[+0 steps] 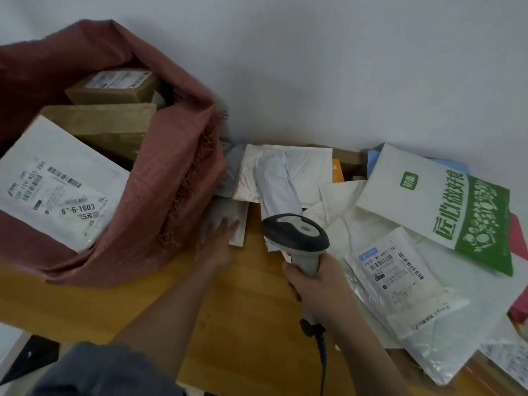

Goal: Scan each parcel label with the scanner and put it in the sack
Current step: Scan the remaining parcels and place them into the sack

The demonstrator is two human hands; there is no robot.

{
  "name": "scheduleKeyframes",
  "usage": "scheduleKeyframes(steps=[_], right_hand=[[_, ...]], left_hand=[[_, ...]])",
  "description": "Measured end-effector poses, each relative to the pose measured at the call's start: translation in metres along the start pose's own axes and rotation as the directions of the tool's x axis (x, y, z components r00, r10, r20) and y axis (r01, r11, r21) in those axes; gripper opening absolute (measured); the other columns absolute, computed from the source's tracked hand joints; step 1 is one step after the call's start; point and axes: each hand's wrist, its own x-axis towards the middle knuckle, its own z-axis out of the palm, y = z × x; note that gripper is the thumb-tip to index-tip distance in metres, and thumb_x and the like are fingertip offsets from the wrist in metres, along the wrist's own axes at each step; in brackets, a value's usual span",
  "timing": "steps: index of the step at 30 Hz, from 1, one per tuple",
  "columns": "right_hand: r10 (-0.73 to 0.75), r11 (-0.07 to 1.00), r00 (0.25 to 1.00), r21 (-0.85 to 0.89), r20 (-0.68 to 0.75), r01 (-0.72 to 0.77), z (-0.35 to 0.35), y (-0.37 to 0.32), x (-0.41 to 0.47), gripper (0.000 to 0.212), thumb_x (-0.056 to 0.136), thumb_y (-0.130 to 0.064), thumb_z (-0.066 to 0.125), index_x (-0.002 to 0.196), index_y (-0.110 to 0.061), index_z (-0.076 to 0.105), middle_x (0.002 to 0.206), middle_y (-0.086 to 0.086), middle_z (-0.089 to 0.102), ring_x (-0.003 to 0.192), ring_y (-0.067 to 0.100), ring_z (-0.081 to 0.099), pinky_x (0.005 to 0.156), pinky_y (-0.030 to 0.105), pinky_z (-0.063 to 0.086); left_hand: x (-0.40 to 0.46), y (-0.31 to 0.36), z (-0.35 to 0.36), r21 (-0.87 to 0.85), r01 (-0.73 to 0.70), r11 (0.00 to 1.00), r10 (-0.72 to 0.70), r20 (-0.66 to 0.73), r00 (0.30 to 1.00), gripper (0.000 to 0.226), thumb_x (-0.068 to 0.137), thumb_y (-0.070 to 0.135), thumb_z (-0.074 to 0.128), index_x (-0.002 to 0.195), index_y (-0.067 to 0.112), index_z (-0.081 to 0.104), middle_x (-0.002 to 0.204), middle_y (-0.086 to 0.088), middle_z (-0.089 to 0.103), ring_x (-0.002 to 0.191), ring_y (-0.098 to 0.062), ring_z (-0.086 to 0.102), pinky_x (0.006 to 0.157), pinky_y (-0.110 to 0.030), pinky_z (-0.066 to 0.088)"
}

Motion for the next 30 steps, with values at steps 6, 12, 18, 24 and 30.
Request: scheduleKeyframes(steps=[6, 12, 18, 24, 30], right_hand=[[0.037, 0.999, 0.999, 0.020, 0.022, -0.037, -0.006, 0.008, -0.010, 0.023, 0.087, -0.015, 0.065, 0.079, 0.005, 0.057, 0.056, 0.007, 0.053, 0.046, 0.009, 0.047, 0.045, 0.017, 0.041], [-0.004, 0.999, 0.999, 0.049, 0.043, 0.002, -0.004, -0.003, -0.009, 0.020, 0.088, -0.015, 0.066, 0.075, -0.002, 0.058, 0.056, 0.006, 0.054, 0.044, 0.006, 0.049, 0.046, 0.015, 0.042], [0.052, 0.998, 0.998, 0.031, 0.021, -0.052, -0.007, 0.011, -0.019, 0.018, 0.089, -0.020, 0.066, 0.088, -0.003, 0.060, 0.059, 0.004, 0.058, 0.046, 0.004, 0.052, 0.049, 0.016, 0.047], [0.056, 0.998, 0.998, 0.017, -0.027, -0.055, -0.010, -0.001, -0.032, 0.025, 0.089, -0.022, 0.065, 0.082, 0.001, 0.060, 0.058, 0.006, 0.057, 0.049, 0.011, 0.052, 0.052, 0.024, 0.046], [0.090, 0.992, 0.984, 0.100, -0.151, -0.076, -0.014, -0.040, -0.044, 0.017, 0.084, -0.020, 0.069, 0.079, -0.005, 0.063, 0.055, 0.002, 0.062, 0.047, 0.007, 0.056, 0.055, 0.024, 0.051]], left_hand=[[-0.045, 0.008, 0.033, 0.137, -0.038, 0.990, 0.042, -0.030, 0.999, 0.068, 0.087, 0.014, 0.050, 0.150, 0.031, 0.030, 0.160, 0.003, 0.021, 0.139, -0.021, 0.032, 0.113, -0.041, 0.028], [-0.065, 0.004, 0.040, -0.174, 0.181, 0.968, -0.230, -0.325, 0.917, 0.056, 0.084, 0.049, 0.065, 0.125, 0.015, 0.047, 0.123, -0.006, 0.052, 0.113, -0.025, 0.051, 0.093, -0.036, 0.045], [-0.051, -0.001, 0.049, -0.468, 0.572, 0.674, -0.625, 0.052, 0.779, 0.131, 0.057, 0.054, 0.087, 0.151, 0.010, 0.007, 0.153, -0.017, 0.027, 0.141, -0.037, 0.026, 0.113, -0.048, 0.027], [-0.079, 0.010, 0.044, -0.699, 0.408, 0.587, -0.547, 0.030, 0.837, 0.090, 0.074, 0.036, 0.082, 0.143, 0.008, 0.032, 0.142, -0.011, 0.047, 0.128, -0.032, 0.047, 0.098, -0.037, 0.043], [-0.116, 0.028, -0.008, -0.790, 0.148, 0.595, -0.368, -0.104, 0.924, 0.025, 0.095, 0.032, 0.057, 0.110, 0.012, 0.057, 0.102, -0.001, 0.060, 0.102, -0.023, 0.058, 0.075, -0.028, 0.047]])
